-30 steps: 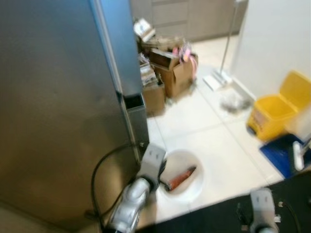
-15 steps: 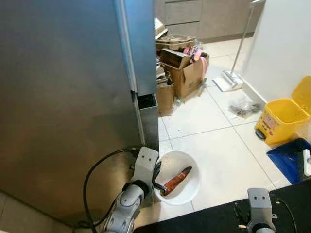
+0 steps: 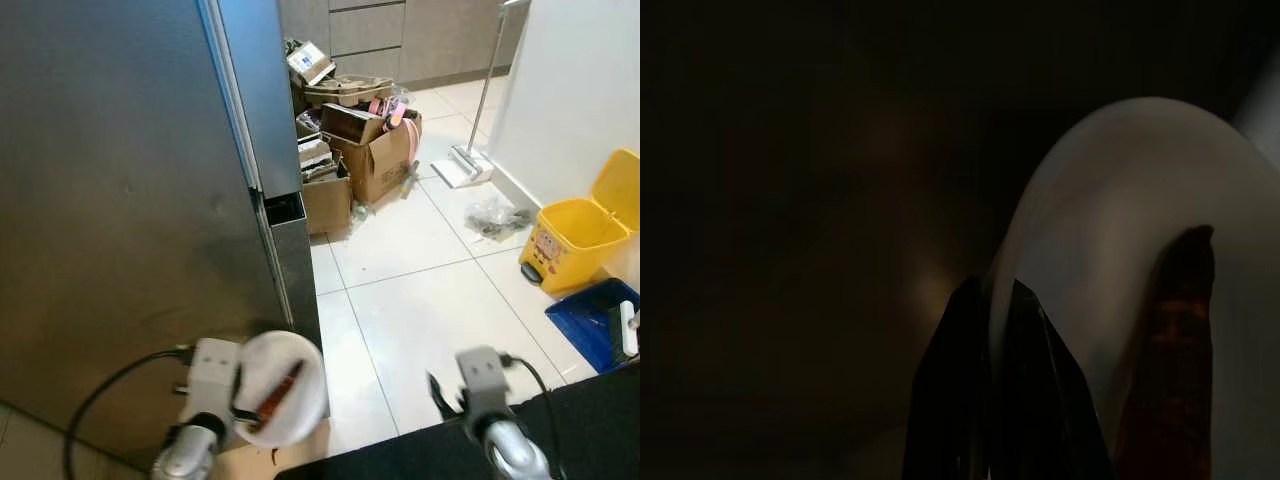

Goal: Restocking fridge

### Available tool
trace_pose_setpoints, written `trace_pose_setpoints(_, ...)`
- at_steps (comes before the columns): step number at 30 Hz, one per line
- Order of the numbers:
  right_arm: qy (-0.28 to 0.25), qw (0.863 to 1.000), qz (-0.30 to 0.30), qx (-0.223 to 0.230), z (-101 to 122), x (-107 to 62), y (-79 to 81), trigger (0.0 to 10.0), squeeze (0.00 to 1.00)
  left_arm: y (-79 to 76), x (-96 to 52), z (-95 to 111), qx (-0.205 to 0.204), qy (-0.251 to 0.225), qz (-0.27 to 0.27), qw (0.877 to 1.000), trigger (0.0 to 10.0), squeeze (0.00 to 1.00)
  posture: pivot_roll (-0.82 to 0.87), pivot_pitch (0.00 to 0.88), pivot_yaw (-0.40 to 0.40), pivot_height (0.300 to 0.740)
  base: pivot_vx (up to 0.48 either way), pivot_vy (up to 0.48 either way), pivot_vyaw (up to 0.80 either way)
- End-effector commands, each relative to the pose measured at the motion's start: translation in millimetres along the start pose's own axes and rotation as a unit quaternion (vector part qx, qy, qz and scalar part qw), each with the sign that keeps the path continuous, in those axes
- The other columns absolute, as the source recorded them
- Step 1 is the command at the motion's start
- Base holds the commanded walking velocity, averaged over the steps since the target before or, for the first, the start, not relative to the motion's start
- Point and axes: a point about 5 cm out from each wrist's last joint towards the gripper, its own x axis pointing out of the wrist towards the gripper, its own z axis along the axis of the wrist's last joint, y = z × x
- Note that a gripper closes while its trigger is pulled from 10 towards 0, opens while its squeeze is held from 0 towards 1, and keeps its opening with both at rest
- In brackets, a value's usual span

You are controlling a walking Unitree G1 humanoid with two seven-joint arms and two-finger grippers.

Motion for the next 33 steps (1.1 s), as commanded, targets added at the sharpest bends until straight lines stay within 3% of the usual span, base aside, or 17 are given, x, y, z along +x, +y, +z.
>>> trace_pose_setpoints(1, -0.023, 0.999, 0.028, 0.002, 9.8, 4.2, 8.3, 10.0, 0.03, 21.3, -1.0, -9.0, -0.005, 0.023, 0.057, 0.998, 10.0, 0.00, -0.07, 0.133, 0.027, 0.717, 0.000, 0.000, 0.00)
trace_pose_setpoints(2, -0.043, 0.998, 0.044, 0.004, 20.5, 9.5, 13.5, 10.0, 0.03, 32.0, -0.9, -10.7, -0.010, 0.030, 0.089, 0.996, 10.0, 0.00, -0.07, 0.133, 0.026, 0.717, 0.000, 0.000, 0.00)
trace_pose_setpoints(3, -0.043, 0.998, 0.044, 0.004, 20.5, 9.5, 13.5, 10.0, 0.03, 32.0, -0.9, -10.7, -0.010, 0.030, 0.089, 0.996, 10.0, 0.00, -0.07, 0.133, 0.026, 0.717, 0.000, 0.000, 0.00)
trace_pose_setpoints(4, -0.078, 0.994, 0.080, 0.006, 41.5, 19.1, 25.6, 10.0, 0.03, 48.7, -1.2, -13.8, -0.013, 0.039, 0.134, 0.990, 10.0, 0.00, -0.08, 0.129, 0.027, 0.717, 0.000, 0.000, 0.00)
trace_pose_setpoints(9, -0.111, 0.984, 0.139, 0.013, 66.8, 30.0, 46.9, 10.0, 0.03, 59.9, -1.5, -10.1, -0.010, 0.033, 0.163, 0.986, 10.0, 0.00, -0.08, 0.126, 0.028, 0.717, 0.000, 0.000, 0.00)
trace_pose_setpoints(16, -0.146, 0.959, 0.242, 0.019, 102.8, 41.8, 84.4, 10.0, 0.03, 38.5, 11.2, 3.3, -0.022, 0.010, 0.144, 0.989, 10.0, 0.00, -0.05, 0.116, 0.017, 0.717, 0.000, 0.000, 0.00)
trace_pose_setpoints(24, -0.171, 0.944, 0.280, 0.015, 113.2, 30.0, 96.4, 10.0, 0.02, 28.8, 13.3, 5.3, -0.031, 0.003, 0.137, 0.990, 10.0, 0.00, -0.05, 0.123, 0.004, 0.717, 0.000, 0.000, 0.00)
trace_pose_setpoints(29, -0.170, 0.934, 0.314, 0.010, 118.7, 31.7, 107.4, 10.0, 0.02, 21.3, 17.3, 7.7, -0.029, 0.001, 0.127, 0.991, 10.0, 0.00, -0.06, 0.128, 0.008, 0.717, 0.000, 0.000, 0.00)
trace_pose_setpoints(30, -0.173, 0.933, 0.316, 0.010, 122.3, 33.1, 109.0, 9.2, 0.00, 20.5, 18.6, 9.6, -0.028, -0.002, 0.125, 0.992, 10.0, 0.00, -0.06, 0.128, 0.008, 0.717, 0.000, 0.000, 0.00)
trace_pose_setpoints(31, -0.173, 0.933, 0.316, 0.010, 122.3, 33.1, 109.0, 9.2, 0.00, 20.5, 18.6, 9.6, -0.028, -0.002, 0.125, 0.992, 10.0, 0.00, -0.06, 0.128, 0.008, 0.717, 0.000, 0.000, 0.00)
trace_pose_setpoints(32, -0.175, 0.932, 0.317, 0.010, 125.8, 34.3, 110.4, 8.2, 0.00, 19.7, 19.8, 11.5, -0.029, -0.005, 0.125, 0.992, 10.0, 0.00, -0.06, 0.127, 0.006, 0.717, 0.000, 0.000, 0.00)
trace_pose_setpoints(33, -0.176, 0.931, 0.319, 0.011, 127.9, 35.0, 111.2, 8.8, 0.00, 19.3, 20.5, 12.8, -0.029, -0.007, 0.125, 0.992, 10.0, 0.00, -0.05, 0.125, 0.004, 0.717, 0.000, 0.000, 0.00)
